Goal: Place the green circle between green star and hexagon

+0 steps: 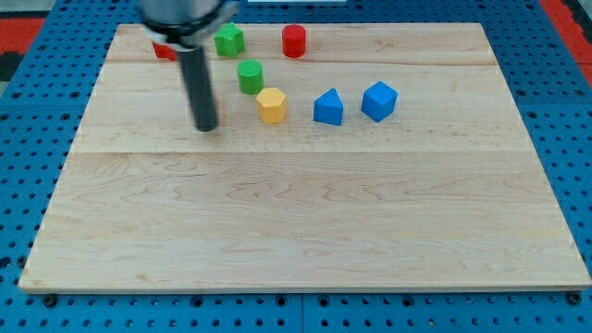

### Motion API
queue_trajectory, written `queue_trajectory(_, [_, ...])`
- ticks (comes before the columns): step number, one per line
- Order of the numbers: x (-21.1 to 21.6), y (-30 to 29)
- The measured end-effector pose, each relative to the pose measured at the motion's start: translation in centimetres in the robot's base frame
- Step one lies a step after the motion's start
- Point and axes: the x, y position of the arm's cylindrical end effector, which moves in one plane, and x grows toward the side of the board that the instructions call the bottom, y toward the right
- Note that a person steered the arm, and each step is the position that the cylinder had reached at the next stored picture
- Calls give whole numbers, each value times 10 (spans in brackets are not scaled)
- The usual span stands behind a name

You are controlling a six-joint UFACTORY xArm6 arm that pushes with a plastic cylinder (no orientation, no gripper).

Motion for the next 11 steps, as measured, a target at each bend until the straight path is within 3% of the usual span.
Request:
queue_trajectory(1, [-41,-78])
queue_trajectory(2, [-67,-42])
queue_trajectory(3, [-61,3])
queue_trajectory(9, [-98,81])
queue_trajectory(11, [-65,103])
